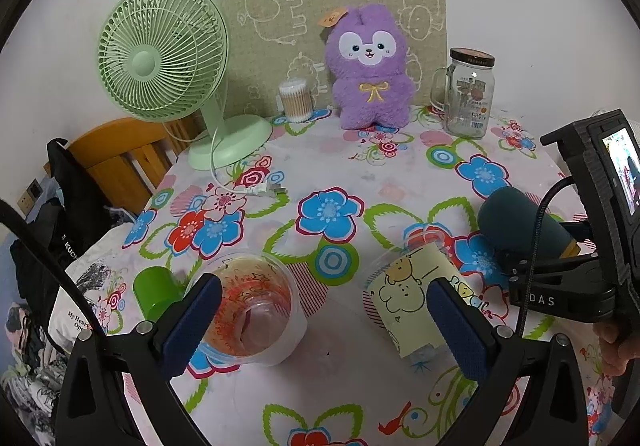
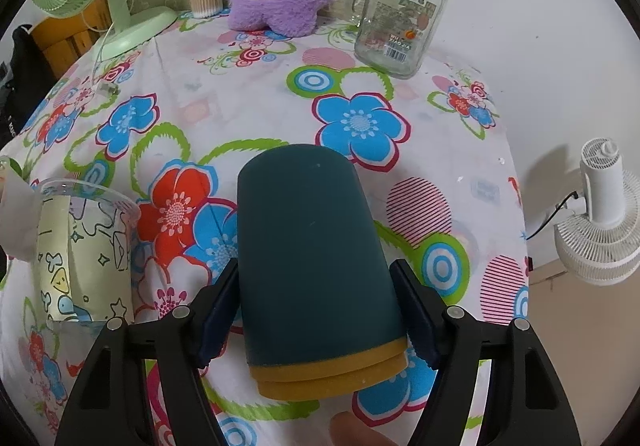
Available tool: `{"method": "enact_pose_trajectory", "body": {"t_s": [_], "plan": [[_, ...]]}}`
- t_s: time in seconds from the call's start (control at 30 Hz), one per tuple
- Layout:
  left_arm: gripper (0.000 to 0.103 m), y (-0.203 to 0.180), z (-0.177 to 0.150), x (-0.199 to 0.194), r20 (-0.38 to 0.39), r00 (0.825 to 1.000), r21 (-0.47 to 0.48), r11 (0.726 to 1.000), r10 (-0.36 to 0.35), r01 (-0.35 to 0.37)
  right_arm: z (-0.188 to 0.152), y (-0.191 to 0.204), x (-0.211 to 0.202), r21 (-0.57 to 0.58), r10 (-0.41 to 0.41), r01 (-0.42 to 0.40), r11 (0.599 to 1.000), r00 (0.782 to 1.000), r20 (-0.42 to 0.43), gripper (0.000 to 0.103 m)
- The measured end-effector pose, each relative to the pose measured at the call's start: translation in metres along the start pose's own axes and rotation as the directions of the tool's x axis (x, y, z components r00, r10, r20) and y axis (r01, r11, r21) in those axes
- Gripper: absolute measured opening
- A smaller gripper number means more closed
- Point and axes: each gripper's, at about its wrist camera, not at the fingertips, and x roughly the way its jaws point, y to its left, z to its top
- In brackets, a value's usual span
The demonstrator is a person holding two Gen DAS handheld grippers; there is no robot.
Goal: Flip cup upside down
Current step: 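Lift the teal cup with the right tool and rotate it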
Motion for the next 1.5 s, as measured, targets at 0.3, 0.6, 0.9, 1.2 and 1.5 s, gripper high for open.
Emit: {"method": "enact_pose_trajectory", "body": {"t_s": [0.3,0.6,0.9,1.2,1.5], "plan": [[0.103,0.004,-0.004,-0.009,0.004,1.000,-0.009,1.000,-0.012,0.012,-0.013,-0.004,-0.023,0.028,0.033,-0.034,0.999,0.999,0.028,0.073],[0.103,0.010,-0.014,-0.028,0.019,1.000,-0.009,1.000,-0.009,0.009,-0.040,0.002,-0.041,0.034,0.053,-0.054,0.998,0.998,0.034,0.072],[0.103,0.021,-0.025,-0.044,0.025,0.999,-0.018,1.000,-0.021,0.022,-0.080,0.016,-0.081,0.035,0.075,-0.078,0.996,0.993,0.095,0.070],[0.103,0.025,-0.043,-0.062,0.022,0.998,-0.017,0.998,-0.058,0.058,-0.146,0.039,-0.121,0.039,0.096,-0.103,0.994,0.984,0.149,0.070],[0.103,0.031,-0.057,-0.080,0.033,0.998,-0.024,0.998,-0.056,0.057,-0.189,0.081,-0.157,-0.072,0.115,-0.101,0.992,0.967,0.229,0.068]]}}
